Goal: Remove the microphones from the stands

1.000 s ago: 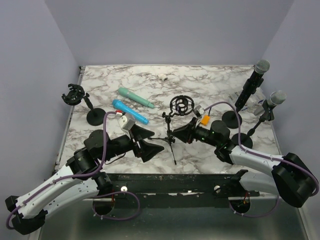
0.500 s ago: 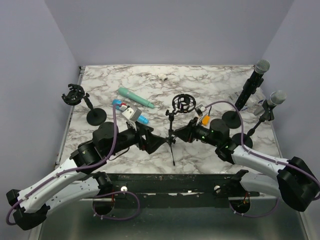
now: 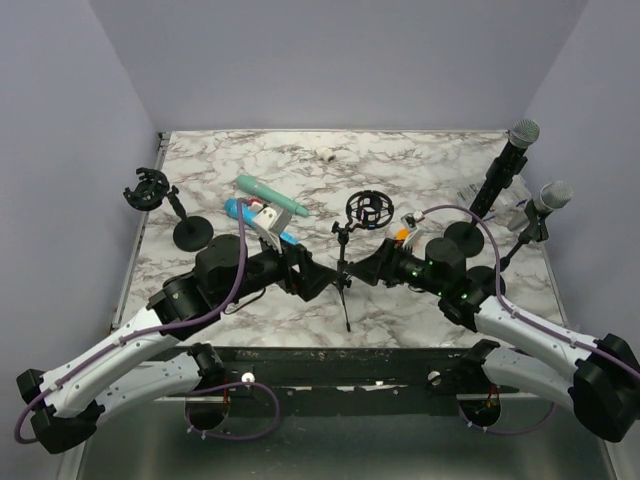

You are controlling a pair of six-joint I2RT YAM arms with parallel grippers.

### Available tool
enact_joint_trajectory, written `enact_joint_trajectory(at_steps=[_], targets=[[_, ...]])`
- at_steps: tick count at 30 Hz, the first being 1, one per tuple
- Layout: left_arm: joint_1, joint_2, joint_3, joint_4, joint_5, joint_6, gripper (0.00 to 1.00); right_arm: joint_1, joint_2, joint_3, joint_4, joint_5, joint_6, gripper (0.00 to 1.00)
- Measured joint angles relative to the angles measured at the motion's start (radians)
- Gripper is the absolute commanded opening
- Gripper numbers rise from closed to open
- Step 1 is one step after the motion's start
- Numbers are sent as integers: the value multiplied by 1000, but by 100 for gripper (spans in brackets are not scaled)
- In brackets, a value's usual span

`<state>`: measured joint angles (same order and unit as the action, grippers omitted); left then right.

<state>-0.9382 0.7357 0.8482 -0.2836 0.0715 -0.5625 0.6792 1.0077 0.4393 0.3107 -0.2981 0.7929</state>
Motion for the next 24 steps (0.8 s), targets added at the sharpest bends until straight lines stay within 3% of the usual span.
enact_joint_trajectory(at_steps=[4,10,16,20,24], targets=[[0,62,76,-47,-13,-7,99,0,-50,-17,-10,-10,50,80],[10,190,224,-101,-60,-41,99,0,-113,-33,-35,-11,83,82],[32,266,271,-116,-73,-60,97,0,-171,-56,-76,-10,97,83],[58,285,272,-114,-73,-68,91,0,-193,-69,-96,-10,98,83],[89,293,269,-100,-73,-75,72,0,-196,-71,-107,-10,98,83]])
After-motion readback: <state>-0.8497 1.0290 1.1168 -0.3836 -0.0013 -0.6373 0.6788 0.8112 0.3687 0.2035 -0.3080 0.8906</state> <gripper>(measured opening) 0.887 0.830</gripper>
